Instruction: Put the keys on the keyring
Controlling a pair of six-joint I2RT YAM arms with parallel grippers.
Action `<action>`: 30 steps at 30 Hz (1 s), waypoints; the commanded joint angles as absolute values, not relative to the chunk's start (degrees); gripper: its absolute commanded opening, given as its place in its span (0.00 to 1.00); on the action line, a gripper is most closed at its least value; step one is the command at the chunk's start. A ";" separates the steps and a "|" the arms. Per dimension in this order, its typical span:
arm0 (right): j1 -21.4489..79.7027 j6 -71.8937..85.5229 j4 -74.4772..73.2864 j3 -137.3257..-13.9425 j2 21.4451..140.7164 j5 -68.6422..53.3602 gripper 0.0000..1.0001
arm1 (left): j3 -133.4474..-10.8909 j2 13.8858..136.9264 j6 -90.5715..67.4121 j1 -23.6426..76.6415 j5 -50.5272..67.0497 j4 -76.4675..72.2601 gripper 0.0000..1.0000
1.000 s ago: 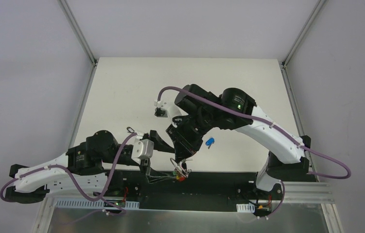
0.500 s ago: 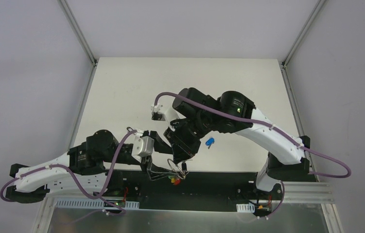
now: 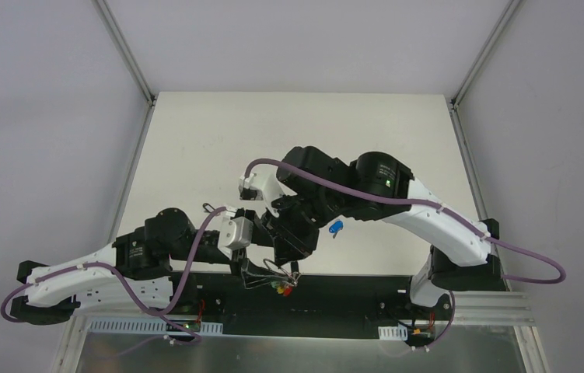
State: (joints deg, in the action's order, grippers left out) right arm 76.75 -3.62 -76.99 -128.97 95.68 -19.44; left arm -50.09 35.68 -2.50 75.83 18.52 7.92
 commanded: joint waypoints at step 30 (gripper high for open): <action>81.20 -6.05 -70.20 -125.11 87.68 -10.30 0.23 | -50.43 36.32 -9.63 76.46 17.05 -1.36 0.00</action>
State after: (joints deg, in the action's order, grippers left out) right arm 80.23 -6.24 -73.23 -126.63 90.80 -11.94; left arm -49.74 36.80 -7.18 76.18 18.98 5.43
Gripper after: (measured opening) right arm 0.165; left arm 0.041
